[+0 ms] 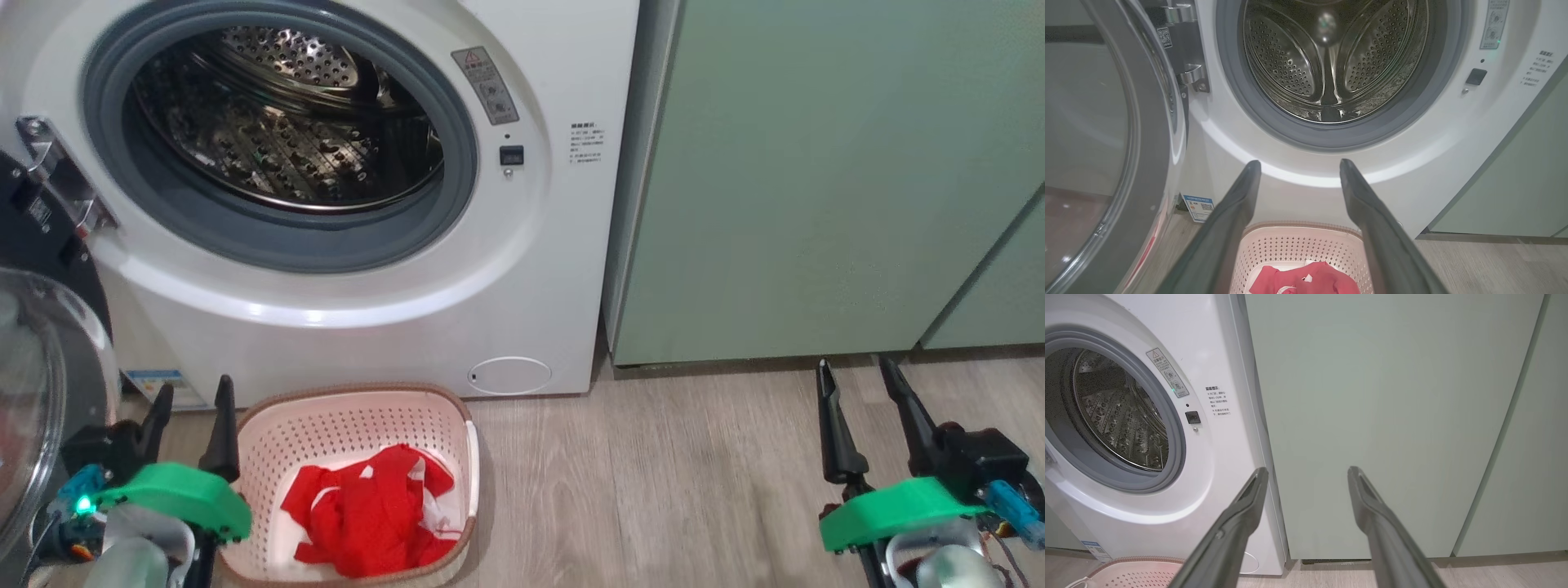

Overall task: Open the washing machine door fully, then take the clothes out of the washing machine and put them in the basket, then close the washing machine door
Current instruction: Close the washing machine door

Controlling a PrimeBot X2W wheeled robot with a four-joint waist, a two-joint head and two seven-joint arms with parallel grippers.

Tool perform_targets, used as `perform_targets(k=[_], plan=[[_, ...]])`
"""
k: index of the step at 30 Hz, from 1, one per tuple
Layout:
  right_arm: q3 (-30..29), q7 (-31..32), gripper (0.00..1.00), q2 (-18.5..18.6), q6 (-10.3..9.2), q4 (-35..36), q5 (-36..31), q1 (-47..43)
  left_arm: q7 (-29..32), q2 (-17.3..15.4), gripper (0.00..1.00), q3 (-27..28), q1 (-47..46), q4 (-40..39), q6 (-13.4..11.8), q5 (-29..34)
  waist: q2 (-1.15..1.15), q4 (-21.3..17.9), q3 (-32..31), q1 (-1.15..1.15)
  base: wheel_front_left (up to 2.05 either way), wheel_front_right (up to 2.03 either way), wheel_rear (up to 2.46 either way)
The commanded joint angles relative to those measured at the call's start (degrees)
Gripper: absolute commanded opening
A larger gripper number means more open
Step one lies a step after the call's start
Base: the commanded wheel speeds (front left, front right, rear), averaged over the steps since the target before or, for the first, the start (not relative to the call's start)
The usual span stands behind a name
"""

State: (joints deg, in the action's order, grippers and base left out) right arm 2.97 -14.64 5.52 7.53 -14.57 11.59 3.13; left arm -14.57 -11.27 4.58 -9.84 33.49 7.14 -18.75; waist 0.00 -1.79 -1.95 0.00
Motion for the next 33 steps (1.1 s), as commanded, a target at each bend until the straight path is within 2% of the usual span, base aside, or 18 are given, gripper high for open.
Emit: perform_targets(k=[1,17,33], plan=[[1.3,-0.4,1.0,0.1,-0.04,1.7,-0.1,0.4,-0.4,-1.8,1.0,1.7,-3.3,-1.5,0.3,0.2,0.0,0.0,0.0,0.0,-1.65,1.5,0.15],[1.4,-0.4,1.0,0.1,-0.04,1.7,-0.2,0.1,-0.4,-2.0,1.0,0.7,-3.0,-1.9,0.3,-0.3,0.0,0.3,-0.2,0.0,-1.83,1.74,0.08],[0.6,-0.4,1.0,0.0,-0.04,1.9,-0.1,-0.2,-0.4,-1.9,1.0,-0.7,-3.1,-2.5,0.4,0.4,0.0,1.6,-0.5,0.0,-0.18,0.18,0.0]])
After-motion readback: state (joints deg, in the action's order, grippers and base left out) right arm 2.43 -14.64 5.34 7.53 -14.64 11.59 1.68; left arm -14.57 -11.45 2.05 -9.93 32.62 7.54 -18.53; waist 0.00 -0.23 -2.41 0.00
